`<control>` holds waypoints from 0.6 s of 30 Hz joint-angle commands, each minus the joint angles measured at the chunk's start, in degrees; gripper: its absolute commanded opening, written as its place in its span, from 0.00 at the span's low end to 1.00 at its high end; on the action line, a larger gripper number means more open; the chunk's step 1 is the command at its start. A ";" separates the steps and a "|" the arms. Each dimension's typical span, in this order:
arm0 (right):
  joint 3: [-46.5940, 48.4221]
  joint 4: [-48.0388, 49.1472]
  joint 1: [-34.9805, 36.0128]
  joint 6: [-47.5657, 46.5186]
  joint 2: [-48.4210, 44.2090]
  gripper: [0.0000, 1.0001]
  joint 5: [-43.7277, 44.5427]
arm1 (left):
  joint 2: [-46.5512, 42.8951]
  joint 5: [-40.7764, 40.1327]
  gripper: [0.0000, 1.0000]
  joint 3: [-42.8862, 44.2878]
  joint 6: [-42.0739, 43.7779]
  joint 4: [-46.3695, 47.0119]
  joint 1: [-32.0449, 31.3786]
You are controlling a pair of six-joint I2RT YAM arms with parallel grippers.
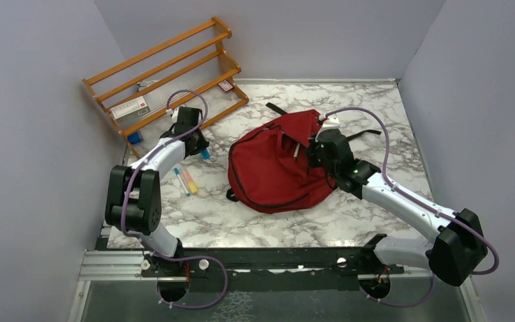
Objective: Pack the student bag
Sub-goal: Pick up the stationery from the center of the board, then place the stationery in the student bag.
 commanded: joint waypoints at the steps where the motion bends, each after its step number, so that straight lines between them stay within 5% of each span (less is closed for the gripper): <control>1: 0.67 -0.07 0.19 -0.17 -0.55 0.01 1.76 | -7.82 6.62 0.02 -0.05 2.33 4.12 -1.69; 9: 3.40 0.34 0.19 1.26 0.10 0.01 -1.04 | -16.18 9.83 0.00 0.83 -0.77 6.70 -8.44; 18: 4.85 -0.30 0.21 -0.24 0.57 0.01 2.20 | -15.00 15.42 0.00 1.96 -4.27 9.45 -19.57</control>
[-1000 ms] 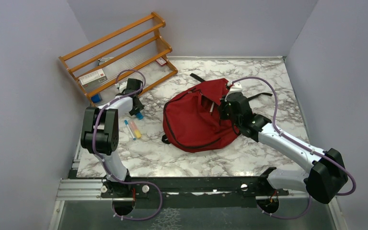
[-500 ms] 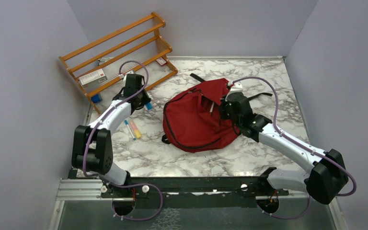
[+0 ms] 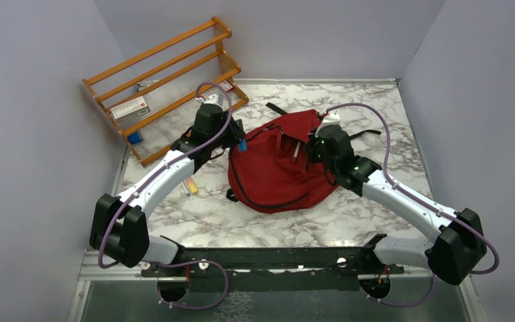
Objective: Pack the student bag
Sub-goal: Place the stationery in the student bag.
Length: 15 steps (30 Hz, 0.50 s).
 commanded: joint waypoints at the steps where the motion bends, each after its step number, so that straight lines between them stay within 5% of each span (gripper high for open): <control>1: 2.17 -0.07 0.26 -0.71 -0.03 0.01 2.79 | 1.31 5.71 0.00 1.72 -2.43 4.12 -6.07; 15: 2.12 -0.29 0.21 -0.03 -1.42 0.01 2.86 | 8.22 10.00 0.00 3.61 -6.69 10.47 -15.01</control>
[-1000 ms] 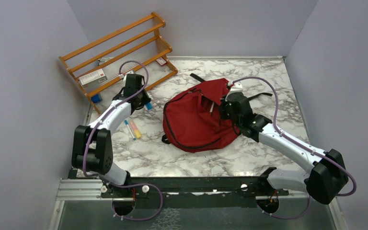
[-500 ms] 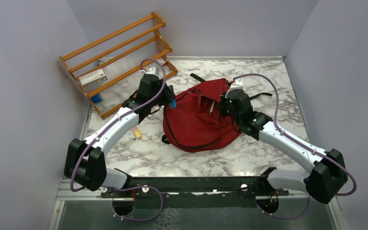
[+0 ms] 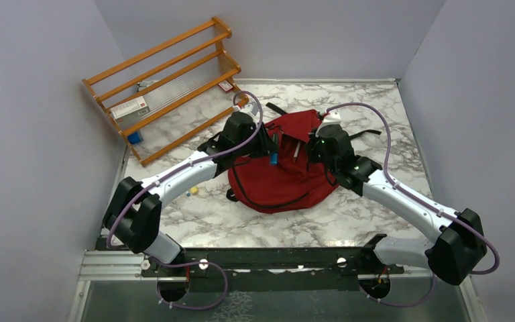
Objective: Pack the student bag
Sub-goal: Place the stationery in the student bag.
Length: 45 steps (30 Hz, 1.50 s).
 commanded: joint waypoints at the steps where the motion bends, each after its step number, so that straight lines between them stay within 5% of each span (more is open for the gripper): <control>1: 1.77 0.53 0.21 0.38 -1.57 0.01 1.93 | 1.45 2.09 0.00 2.54 -2.10 3.18 -2.43; 33: 1.05 0.55 0.23 1.89 -2.41 0.01 -1.99 | 18.88 4.10 0.01 15.90 -5.23 7.16 -4.97; 45: 0.01 0.56 0.21 2.73 -2.52 0.01 -1.73 | 21.91 5.11 0.45 18.07 -5.23 7.08 -5.04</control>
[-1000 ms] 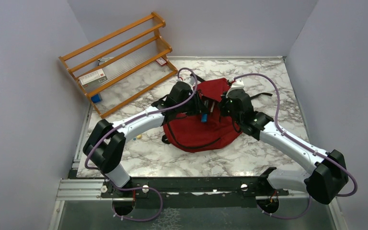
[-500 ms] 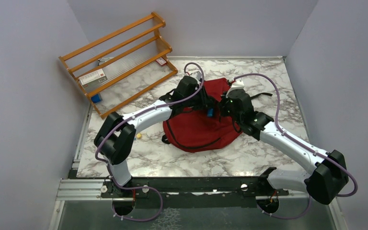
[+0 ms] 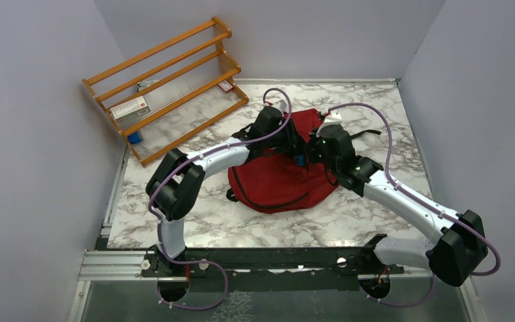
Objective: Pack the student bag
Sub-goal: Place the stationery in the student bag.
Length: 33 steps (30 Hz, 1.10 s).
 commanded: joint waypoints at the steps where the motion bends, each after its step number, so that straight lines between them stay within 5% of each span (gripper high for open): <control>1: -0.06 0.96 0.21 1.25 -1.80 0.01 -0.65 | -0.25 1.19 0.46 2.06 0.79 1.69 -0.28; 16: -0.64 0.63 0.23 1.53 -2.39 0.01 0.87 | -7.38 -1.20 0.50 -1.45 6.56 -3.07 -0.32; 33: -0.11 0.22 0.22 0.68 -1.03 0.01 3.09 | -28.60 -28.92 0.49 -17.95 11.96 -20.16 0.60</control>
